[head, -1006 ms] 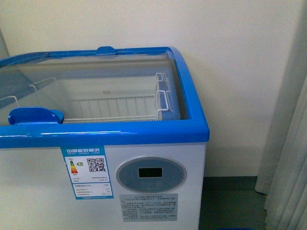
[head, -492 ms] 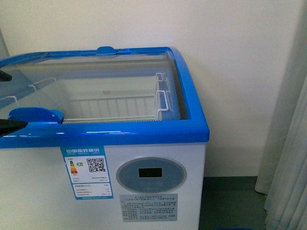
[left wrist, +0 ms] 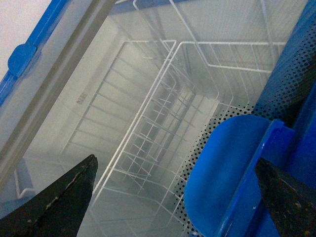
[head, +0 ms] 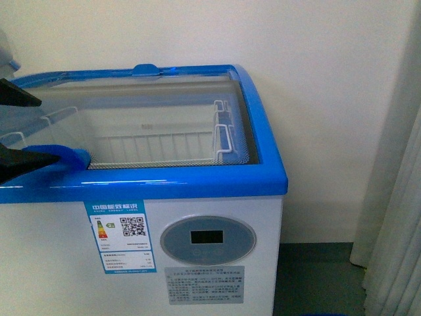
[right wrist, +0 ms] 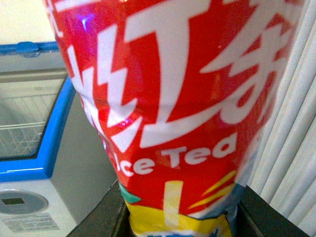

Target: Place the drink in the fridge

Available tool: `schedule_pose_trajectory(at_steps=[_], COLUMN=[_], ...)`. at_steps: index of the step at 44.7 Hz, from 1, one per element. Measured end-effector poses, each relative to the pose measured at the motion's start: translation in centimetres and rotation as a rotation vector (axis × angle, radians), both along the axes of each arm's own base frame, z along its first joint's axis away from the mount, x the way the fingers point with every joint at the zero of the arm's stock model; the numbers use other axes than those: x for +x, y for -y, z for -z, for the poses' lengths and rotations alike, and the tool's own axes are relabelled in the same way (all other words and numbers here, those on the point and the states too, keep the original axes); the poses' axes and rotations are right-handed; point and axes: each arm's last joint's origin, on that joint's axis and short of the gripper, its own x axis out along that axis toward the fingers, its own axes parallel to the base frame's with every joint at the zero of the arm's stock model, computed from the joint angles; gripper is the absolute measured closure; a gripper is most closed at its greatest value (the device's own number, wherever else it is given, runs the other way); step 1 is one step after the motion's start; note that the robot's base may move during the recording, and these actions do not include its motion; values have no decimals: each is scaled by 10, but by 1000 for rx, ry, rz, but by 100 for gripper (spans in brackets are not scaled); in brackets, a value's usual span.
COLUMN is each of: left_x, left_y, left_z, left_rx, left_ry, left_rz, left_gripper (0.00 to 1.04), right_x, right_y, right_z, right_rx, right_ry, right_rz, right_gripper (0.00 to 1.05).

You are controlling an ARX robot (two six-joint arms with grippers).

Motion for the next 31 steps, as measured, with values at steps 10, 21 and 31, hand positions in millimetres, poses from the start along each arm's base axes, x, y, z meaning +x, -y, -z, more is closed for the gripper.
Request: schedule_pose_trajectory(at_steps=[10,21,31], left_x=[41,97,136], left_y=[0,3,-2], left_z=[-5,-19,-48], left_rx=[12,10,-95], left_ry=[19,189,385], left_rz=[10,-62,-260], left_gripper=[8,8,8], right_x=[0,0,0], right_y=[0,0,0], right_z=[0,0,0], right_rx=[0,0,0], right_ry=[0,0,0], right_rz=[0,0,-2], right_gripper=[67,67,67])
